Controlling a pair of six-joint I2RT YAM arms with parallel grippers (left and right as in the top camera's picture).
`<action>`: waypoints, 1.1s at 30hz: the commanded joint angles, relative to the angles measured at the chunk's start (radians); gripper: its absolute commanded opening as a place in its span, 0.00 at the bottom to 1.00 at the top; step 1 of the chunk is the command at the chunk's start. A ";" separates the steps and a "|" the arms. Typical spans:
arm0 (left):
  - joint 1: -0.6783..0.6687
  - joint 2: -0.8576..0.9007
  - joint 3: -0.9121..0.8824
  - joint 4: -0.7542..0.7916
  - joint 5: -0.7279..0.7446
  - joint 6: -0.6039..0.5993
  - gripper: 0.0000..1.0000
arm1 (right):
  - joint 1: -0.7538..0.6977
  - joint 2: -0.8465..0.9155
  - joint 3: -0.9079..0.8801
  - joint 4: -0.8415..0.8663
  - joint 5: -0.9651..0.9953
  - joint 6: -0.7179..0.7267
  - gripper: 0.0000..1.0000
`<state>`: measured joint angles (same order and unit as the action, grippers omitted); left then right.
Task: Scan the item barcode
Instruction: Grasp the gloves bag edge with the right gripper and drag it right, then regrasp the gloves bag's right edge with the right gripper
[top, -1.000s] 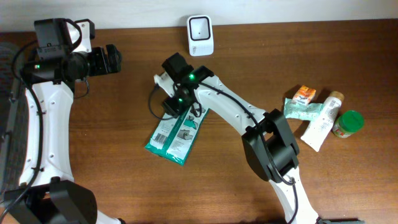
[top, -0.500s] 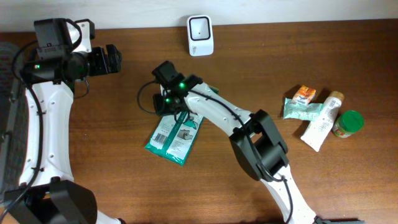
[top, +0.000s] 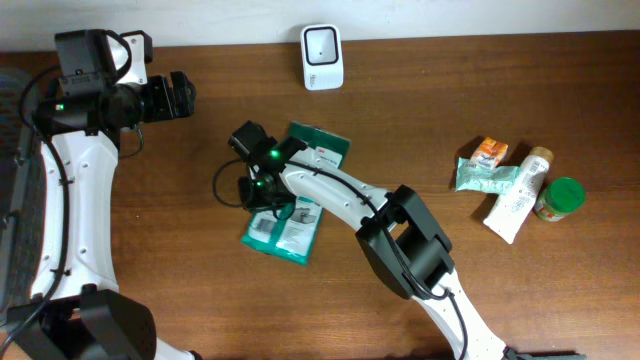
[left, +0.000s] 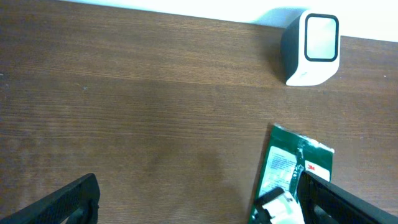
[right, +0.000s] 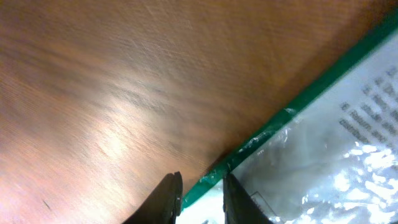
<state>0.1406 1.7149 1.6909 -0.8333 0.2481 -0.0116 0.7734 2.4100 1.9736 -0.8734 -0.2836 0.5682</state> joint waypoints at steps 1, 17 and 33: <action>0.000 -0.010 0.015 0.001 0.010 0.004 0.99 | -0.029 0.020 0.013 -0.067 -0.024 -0.048 0.26; 0.000 -0.010 0.015 0.001 0.010 0.004 0.99 | -0.214 -0.213 0.069 -0.266 -0.094 -0.303 0.42; 0.000 -0.010 0.015 0.001 0.010 0.004 0.99 | -0.508 -0.219 -0.271 -0.095 -0.219 -0.441 0.53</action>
<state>0.1406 1.7149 1.6909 -0.8337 0.2481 -0.0116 0.2840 2.1815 1.7725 -1.0416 -0.4152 0.1963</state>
